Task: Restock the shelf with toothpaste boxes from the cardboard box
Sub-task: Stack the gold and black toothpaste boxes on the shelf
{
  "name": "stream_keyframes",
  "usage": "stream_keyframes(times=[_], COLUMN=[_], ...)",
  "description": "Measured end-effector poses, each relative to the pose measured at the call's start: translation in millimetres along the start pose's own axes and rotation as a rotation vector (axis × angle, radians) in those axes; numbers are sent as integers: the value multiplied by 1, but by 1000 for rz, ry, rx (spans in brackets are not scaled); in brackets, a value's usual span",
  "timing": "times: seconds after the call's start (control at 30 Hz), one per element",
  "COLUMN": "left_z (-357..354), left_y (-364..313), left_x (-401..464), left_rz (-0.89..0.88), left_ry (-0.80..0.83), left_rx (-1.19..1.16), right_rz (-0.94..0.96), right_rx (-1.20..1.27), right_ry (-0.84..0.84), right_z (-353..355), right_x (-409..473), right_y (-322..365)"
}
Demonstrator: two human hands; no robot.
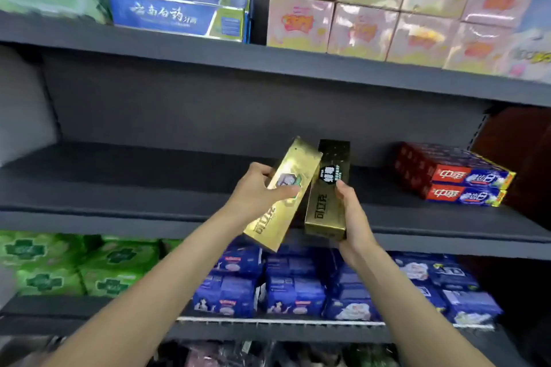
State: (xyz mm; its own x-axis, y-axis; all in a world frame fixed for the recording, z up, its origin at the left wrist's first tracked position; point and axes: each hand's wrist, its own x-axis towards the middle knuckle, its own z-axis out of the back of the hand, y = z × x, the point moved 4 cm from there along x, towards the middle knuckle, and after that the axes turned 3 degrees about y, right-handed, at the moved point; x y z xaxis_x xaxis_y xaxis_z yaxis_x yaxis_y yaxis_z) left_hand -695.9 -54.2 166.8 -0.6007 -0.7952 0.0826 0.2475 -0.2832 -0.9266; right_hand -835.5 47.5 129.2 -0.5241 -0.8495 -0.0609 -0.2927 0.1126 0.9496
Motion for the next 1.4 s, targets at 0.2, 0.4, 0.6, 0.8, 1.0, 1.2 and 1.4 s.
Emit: stream_keyframes(times=[0.2, 0.4, 0.6, 0.8, 1.0, 1.2, 1.4], left_z=[-25, -57, -95, -132, -160, -188, -203], left_y=[-28, -29, -41, -44, -42, -37, -35], left_x=[87, 151, 188, 222, 247, 265, 278], left_rz=[-208, -251, -376, -409, -402, -378, -436], left_ry=[-41, 15, 27, 21, -3, 39, 38], left_rx=[380, 701, 955, 1046, 1036, 1110, 1097], right_rz=[73, 153, 179, 297, 369, 366, 338], right_rx=[3, 131, 164, 137, 144, 94, 74], right_ry=[-145, -192, -308, -337, -325, -306, -332], right_z=[51, 87, 121, 144, 164, 179, 199], right_x=[54, 79, 85, 89, 99, 115, 125], right_y=[33, 50, 63, 76, 91, 107, 116])
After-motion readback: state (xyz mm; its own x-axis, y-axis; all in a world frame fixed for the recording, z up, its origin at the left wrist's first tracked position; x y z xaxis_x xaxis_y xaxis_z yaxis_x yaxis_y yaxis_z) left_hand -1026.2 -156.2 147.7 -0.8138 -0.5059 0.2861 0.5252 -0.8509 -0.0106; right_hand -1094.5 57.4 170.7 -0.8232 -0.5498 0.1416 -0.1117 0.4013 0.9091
